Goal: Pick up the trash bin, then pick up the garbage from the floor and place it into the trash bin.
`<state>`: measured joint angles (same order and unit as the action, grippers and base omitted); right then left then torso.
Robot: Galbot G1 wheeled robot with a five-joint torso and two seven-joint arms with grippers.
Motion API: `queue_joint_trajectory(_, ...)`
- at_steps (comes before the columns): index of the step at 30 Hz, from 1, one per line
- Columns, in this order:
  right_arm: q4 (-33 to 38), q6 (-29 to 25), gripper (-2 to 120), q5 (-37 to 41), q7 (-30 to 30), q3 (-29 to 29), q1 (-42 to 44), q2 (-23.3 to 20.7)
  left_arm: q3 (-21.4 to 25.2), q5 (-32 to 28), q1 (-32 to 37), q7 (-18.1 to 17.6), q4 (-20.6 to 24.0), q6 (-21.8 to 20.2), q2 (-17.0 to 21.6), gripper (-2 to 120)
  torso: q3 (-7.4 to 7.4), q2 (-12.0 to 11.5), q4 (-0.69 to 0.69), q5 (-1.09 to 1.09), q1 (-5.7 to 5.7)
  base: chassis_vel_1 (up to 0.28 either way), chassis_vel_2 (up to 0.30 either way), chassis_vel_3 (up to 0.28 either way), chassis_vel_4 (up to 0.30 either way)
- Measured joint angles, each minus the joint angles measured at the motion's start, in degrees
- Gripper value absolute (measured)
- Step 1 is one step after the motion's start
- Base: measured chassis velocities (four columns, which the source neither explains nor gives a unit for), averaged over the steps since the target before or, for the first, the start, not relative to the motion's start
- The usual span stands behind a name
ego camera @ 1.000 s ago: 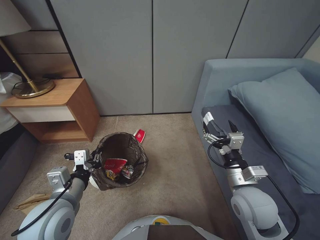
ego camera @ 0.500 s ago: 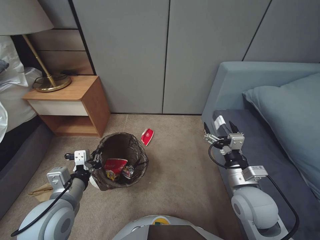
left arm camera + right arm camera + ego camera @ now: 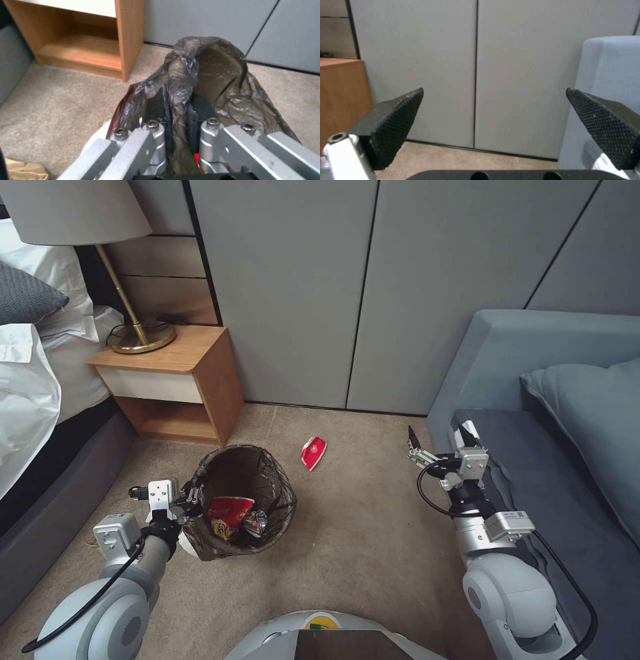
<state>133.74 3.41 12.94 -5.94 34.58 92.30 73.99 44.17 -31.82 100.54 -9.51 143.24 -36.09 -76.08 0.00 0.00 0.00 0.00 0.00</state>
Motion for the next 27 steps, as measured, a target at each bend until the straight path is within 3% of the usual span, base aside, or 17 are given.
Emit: queue_joint_trajectory(27, -0.5, 1.6, 100, 1.6, -2.5, -1.6, -0.9, 0.2, 0.0, 0.0, -0.1, -0.5, 0.0, 0.7, 0.1, 8, 0.0, 0.0, 0.0, 0.0, 0.0, 0.006, 0.006, 0.004, 0.004)
